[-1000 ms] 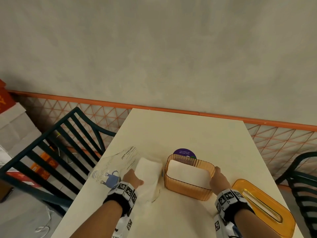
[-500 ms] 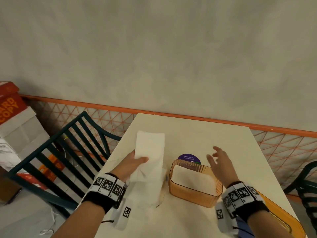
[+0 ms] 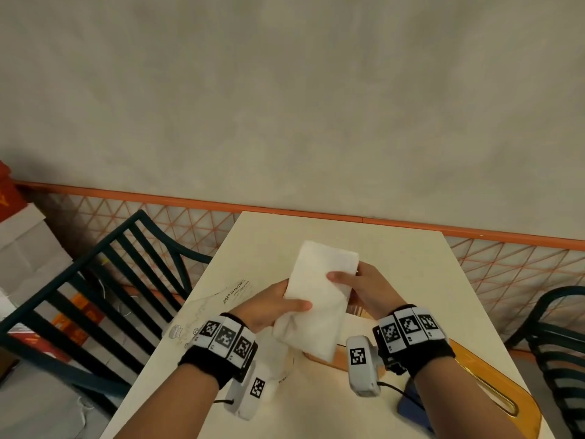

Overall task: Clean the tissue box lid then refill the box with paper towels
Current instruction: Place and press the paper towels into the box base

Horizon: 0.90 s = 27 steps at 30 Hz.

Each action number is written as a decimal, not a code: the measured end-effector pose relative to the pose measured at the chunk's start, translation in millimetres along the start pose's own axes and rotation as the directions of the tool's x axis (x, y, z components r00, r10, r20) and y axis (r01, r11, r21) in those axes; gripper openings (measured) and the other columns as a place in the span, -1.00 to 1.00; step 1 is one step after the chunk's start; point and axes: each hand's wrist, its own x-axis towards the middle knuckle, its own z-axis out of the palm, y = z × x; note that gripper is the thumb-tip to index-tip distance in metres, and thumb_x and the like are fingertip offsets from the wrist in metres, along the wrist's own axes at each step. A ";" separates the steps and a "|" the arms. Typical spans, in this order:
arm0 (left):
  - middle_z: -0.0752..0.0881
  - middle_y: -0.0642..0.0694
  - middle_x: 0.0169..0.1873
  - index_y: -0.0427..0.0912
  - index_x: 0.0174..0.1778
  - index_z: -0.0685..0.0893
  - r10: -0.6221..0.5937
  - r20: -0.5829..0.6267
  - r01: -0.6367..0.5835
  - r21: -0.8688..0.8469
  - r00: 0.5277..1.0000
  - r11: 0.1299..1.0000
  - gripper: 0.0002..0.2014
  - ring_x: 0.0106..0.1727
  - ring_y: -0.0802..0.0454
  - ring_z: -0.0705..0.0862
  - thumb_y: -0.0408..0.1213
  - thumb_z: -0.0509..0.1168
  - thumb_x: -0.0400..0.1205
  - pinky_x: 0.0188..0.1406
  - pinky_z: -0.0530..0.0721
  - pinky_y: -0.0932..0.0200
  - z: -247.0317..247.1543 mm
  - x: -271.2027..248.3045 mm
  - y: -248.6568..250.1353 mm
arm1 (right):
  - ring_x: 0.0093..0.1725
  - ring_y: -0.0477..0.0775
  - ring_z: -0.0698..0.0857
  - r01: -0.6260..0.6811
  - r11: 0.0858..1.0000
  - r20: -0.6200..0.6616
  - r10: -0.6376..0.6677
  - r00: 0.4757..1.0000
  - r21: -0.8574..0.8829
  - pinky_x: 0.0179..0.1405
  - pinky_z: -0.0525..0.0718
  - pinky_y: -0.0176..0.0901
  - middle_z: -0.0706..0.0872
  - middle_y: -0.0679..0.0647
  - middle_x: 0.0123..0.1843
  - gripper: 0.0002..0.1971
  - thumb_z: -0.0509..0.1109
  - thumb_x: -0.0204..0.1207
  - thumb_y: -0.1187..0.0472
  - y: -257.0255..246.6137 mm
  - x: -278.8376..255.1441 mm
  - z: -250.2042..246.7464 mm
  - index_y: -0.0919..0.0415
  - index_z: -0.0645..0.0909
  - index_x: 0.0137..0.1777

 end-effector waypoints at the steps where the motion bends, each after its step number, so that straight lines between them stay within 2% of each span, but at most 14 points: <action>1: 0.67 -0.07 0.29 -0.04 0.40 0.48 -0.057 0.001 0.057 -0.030 0.998 0.998 -0.51 0.29 -0.07 0.65 -0.28 0.41 0.55 0.14 0.70 -0.03 -4.1 1.6 -0.7 | -0.10 0.13 0.80 0.014 1.000 -0.017 -0.014 1.000 0.021 -0.33 0.75 -0.10 0.79 0.16 0.02 -0.69 0.47 0.45 0.29 -0.9 -1.0 -2.6 0.23 0.59 0.19; 3: 0.69 -0.05 0.16 -0.03 0.30 0.51 -0.184 -0.011 0.182 -0.108 0.983 0.977 -0.55 0.15 -0.05 0.65 -0.23 0.45 0.51 -0.05 0.68 0.05 -5.9 2.5 -4.5 | -0.08 0.15 0.77 0.056 0.996 -0.073 -0.050 0.996 0.076 -0.37 0.74 -0.10 0.76 0.16 0.03 -0.68 0.45 0.46 0.30 1.3 -1.8 -4.5 0.21 0.56 0.21; 5: 0.66 -0.08 0.03 -0.07 0.19 0.54 -0.300 -0.017 0.284 -0.275 0.954 0.919 -0.53 0.05 -0.07 0.61 -0.15 0.52 0.40 -0.12 0.64 0.06 -1.0 6.1 -14.8 | -0.11 0.15 0.74 0.102 0.987 -0.131 -0.086 0.988 0.124 -0.42 0.73 -0.11 0.73 0.17 -0.01 -0.74 0.43 0.48 0.33 6.9 -1.8 -2.8 0.23 0.54 0.15; 8: 0.65 -0.17 0.00 -0.17 0.13 0.60 -0.408 -0.023 0.327 -0.557 0.913 0.764 -0.45 0.08 -0.19 0.61 0.09 0.51 0.34 0.00 0.64 -0.09 8.4 15.0 -26.8 | -0.10 0.20 0.70 0.148 0.984 -0.156 -0.131 0.979 0.100 -0.33 0.79 0.06 0.66 0.18 -0.07 -0.83 0.42 0.49 0.35 17.0 -2.7 2.6 0.24 0.49 0.00; 10: 0.60 -0.19 0.07 -0.19 0.14 0.59 -0.448 -0.020 0.337 -0.629 0.894 0.700 -0.44 0.15 -0.21 0.57 0.11 0.47 0.37 0.12 0.58 -0.14 11.2 19.3 -25.6 | -0.08 0.19 0.67 0.181 0.982 -0.135 -0.173 0.976 0.045 -0.19 0.78 0.16 0.63 0.17 -0.08 -0.84 0.41 0.50 0.36 21.1 -4.9 6.9 0.24 0.45 -0.06; 12: 0.55 -0.18 0.06 -0.19 0.08 0.59 -0.451 -0.024 0.339 -0.626 0.892 0.702 -0.63 0.13 -0.17 0.52 -0.07 0.42 0.45 0.16 0.52 -0.07 12.0 20.8 -19.6 | -0.09 0.16 0.65 0.211 0.977 -0.115 -0.206 0.972 0.033 -0.11 0.74 0.25 0.62 0.14 -0.11 -0.85 0.40 0.51 0.37 22.6 -6.7 11.0 0.24 0.44 -0.09; 15: 0.53 -0.17 -0.10 -0.21 -0.12 0.56 -0.436 -0.080 0.311 -0.587 0.896 0.748 -0.97 -0.07 -0.09 0.52 -0.37 0.25 0.55 -0.09 0.54 -0.03 16.0 22.0 -16.3 | -0.10 0.17 0.64 0.248 0.968 -0.143 -0.240 0.960 0.037 -0.07 0.70 0.40 0.62 0.12 -0.13 -0.85 0.39 0.51 0.35 22.1 -8.7 14.0 0.20 0.45 -0.12; 18: 0.54 -0.16 -0.25 -0.22 -0.21 0.53 -0.360 -0.091 0.236 -0.602 0.929 0.762 -0.91 -0.22 -0.07 0.53 -0.47 0.18 0.57 -0.21 0.56 0.00 20.9 23.3 -22.9 | -0.08 0.18 0.66 0.271 0.959 -0.241 -0.246 0.939 0.080 -0.12 0.71 0.41 0.64 0.09 -0.11 -0.88 0.36 0.54 0.33 25.0 -8.2 10.9 0.18 0.46 -0.09; 20: 0.65 -0.19 -0.21 -0.23 -0.09 0.59 -0.301 -0.043 0.196 -0.669 0.953 0.717 -0.95 -0.17 -0.12 0.60 -0.41 0.24 0.58 -0.20 0.62 -0.03 24.7 20.5 -27.3 | -0.07 0.16 0.67 0.276 0.952 -0.300 -0.227 0.926 0.131 -0.14 0.74 0.37 0.63 0.08 -0.09 -0.91 0.33 0.57 0.33 28.8 -7.8 9.4 0.19 0.45 -0.04; 21: 0.71 -0.20 -0.17 -0.21 -0.01 0.62 -0.274 -0.008 0.193 -0.690 0.962 0.698 -0.91 -0.13 -0.15 0.64 -0.37 0.27 0.59 -0.19 0.66 -0.05 27.1 18.1 -27.9 | -0.07 0.15 0.66 0.280 0.949 -0.322 -0.221 0.920 0.148 -0.18 0.76 0.30 0.63 0.09 -0.08 -0.92 0.31 0.58 0.34 31.6 -7.8 9.0 0.22 0.45 -0.02; 23: 0.76 -0.20 -0.16 -0.20 0.12 0.61 -0.247 0.036 0.205 -0.677 0.968 0.707 -0.82 -0.10 -0.15 0.68 -0.34 0.28 0.61 -0.24 0.74 -0.01 30.9 14.8 -27.8 | -0.07 0.15 0.65 0.285 0.943 -0.338 -0.215 0.916 0.172 -0.33 0.77 0.07 0.62 0.12 -0.07 -0.91 0.30 0.58 0.35 36.6 -8.7 8.5 0.25 0.45 0.02; 25: 0.73 -0.19 -0.10 -0.20 0.21 0.56 -0.249 -0.002 0.190 -0.641 0.969 0.744 -0.77 -0.11 -0.11 0.67 -0.38 0.26 0.63 -0.36 0.75 0.08 30.4 15.7 -27.9 | -0.06 0.16 0.66 0.266 0.945 -0.329 -0.194 0.924 0.191 -0.39 0.74 -0.11 0.63 0.15 -0.03 -0.85 0.32 0.57 0.35 39.1 -11.1 4.3 0.28 0.46 0.10; 27: 0.67 -0.23 0.04 -0.22 0.28 0.52 -0.243 -0.114 0.128 -0.602 0.963 0.788 -0.73 -0.11 -0.12 0.63 -0.41 0.22 0.66 -0.46 0.72 0.13 25.0 17.6 -26.6 | -0.01 0.18 0.68 0.201 0.962 -0.320 -0.134 0.938 0.186 -0.31 0.79 -0.02 0.62 0.18 0.03 -0.73 0.36 0.52 0.35 38.2 -11.9 -6.4 0.33 0.45 0.18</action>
